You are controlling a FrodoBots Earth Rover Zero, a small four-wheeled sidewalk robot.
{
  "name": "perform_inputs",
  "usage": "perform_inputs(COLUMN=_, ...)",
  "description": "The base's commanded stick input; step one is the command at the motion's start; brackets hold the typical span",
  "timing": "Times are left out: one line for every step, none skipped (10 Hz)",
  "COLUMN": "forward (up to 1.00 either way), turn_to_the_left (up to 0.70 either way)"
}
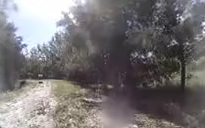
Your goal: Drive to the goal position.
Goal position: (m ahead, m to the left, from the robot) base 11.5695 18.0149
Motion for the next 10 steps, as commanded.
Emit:
perform_inputs(forward=0.72, turn_to_the_left=0.36)
perform_inputs(forward=0.73, turn_to_the_left=0.37)
perform_inputs(forward=0.71, turn_to_the_left=0.36)
perform_inputs(forward=0.69, turn_to_the_left=0.34)
perform_inputs(forward=0.68, turn_to_the_left=0.34)
perform_inputs(forward=0.68, turn_to_the_left=0.34)
perform_inputs(forward=0.68, turn_to_the_left=0.34)
perform_inputs(forward=0.68, turn_to_the_left=0.26)
perform_inputs(forward=0.76, turn_to_the_left=0.0)
perform_inputs(forward=0.85, turn_to_the_left=0.0)
